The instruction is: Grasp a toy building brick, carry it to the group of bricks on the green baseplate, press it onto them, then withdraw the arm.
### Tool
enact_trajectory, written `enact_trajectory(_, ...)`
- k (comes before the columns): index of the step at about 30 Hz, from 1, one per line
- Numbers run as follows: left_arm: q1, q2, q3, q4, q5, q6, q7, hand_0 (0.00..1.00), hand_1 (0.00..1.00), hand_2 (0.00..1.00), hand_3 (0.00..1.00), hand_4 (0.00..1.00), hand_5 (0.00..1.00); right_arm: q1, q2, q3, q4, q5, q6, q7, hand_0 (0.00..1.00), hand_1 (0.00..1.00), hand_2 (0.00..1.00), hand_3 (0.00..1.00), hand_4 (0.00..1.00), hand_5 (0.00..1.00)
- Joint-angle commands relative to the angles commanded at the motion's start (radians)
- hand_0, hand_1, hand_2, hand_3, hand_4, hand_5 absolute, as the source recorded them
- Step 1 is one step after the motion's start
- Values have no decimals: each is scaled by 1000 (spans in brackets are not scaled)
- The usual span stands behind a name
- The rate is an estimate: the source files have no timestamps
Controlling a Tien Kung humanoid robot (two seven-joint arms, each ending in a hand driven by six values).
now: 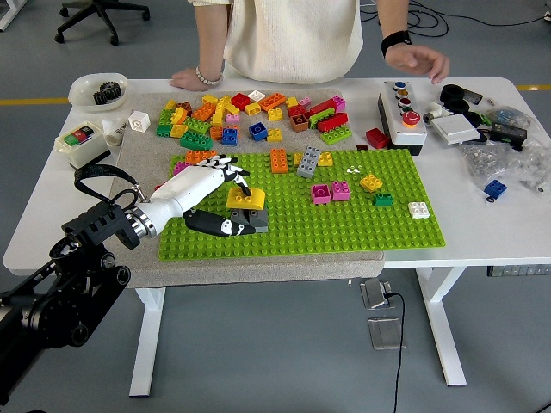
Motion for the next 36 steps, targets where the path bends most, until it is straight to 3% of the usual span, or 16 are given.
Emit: enact_trajectory(36,1,-2,-8,-1,8,-6,9,998,986,864,593,998,588,-2,2,-4,0,5,-2,-1,742,632,674,615,820,522)
